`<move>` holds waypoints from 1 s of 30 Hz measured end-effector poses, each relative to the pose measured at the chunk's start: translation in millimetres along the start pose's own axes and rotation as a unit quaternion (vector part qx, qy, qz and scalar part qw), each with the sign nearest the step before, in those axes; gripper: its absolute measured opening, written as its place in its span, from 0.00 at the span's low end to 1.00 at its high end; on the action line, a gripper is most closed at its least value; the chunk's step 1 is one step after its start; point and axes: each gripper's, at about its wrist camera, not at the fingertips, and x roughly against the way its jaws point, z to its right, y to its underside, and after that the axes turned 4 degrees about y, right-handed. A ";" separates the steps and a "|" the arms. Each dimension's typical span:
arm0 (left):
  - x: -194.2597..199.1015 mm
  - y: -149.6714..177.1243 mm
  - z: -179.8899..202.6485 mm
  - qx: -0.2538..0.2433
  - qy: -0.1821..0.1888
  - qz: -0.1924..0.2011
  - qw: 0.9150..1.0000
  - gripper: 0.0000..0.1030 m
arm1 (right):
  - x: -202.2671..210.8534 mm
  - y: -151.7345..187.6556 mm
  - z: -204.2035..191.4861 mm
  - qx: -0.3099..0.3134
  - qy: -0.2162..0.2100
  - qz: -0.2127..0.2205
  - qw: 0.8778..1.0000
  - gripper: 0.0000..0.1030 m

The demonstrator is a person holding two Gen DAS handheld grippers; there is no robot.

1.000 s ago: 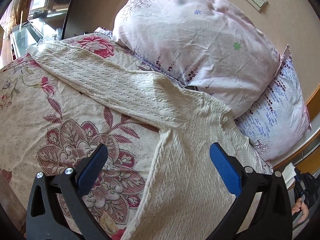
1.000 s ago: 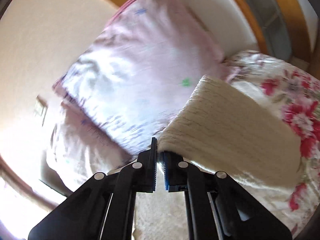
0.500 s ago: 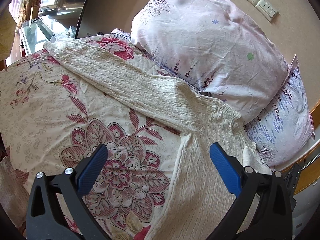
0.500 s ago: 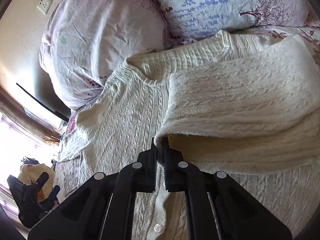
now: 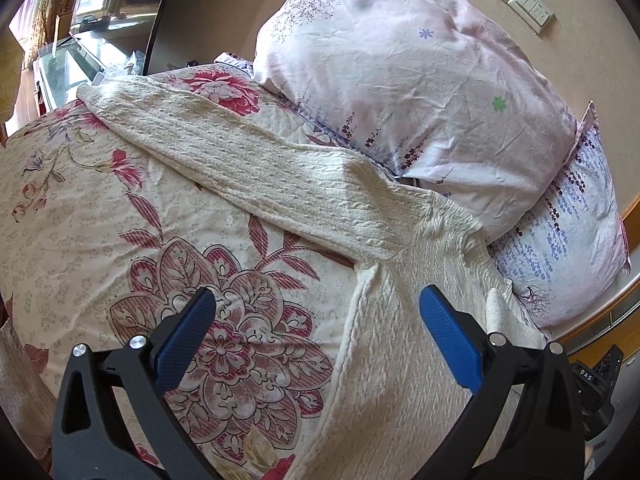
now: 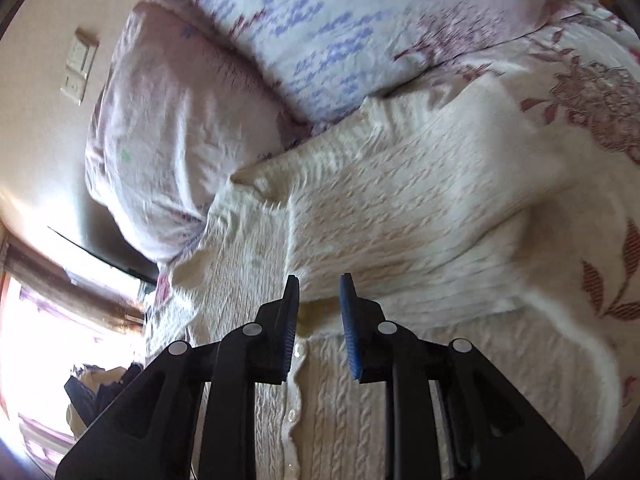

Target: Fold small clothes

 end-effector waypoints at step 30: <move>1.8 -4.4 -11.3 0.007 0.006 -0.005 1.000 0.98 | 13.5 -73.9 -28.3 -0.044 -0.061 0.080 0.994 0.07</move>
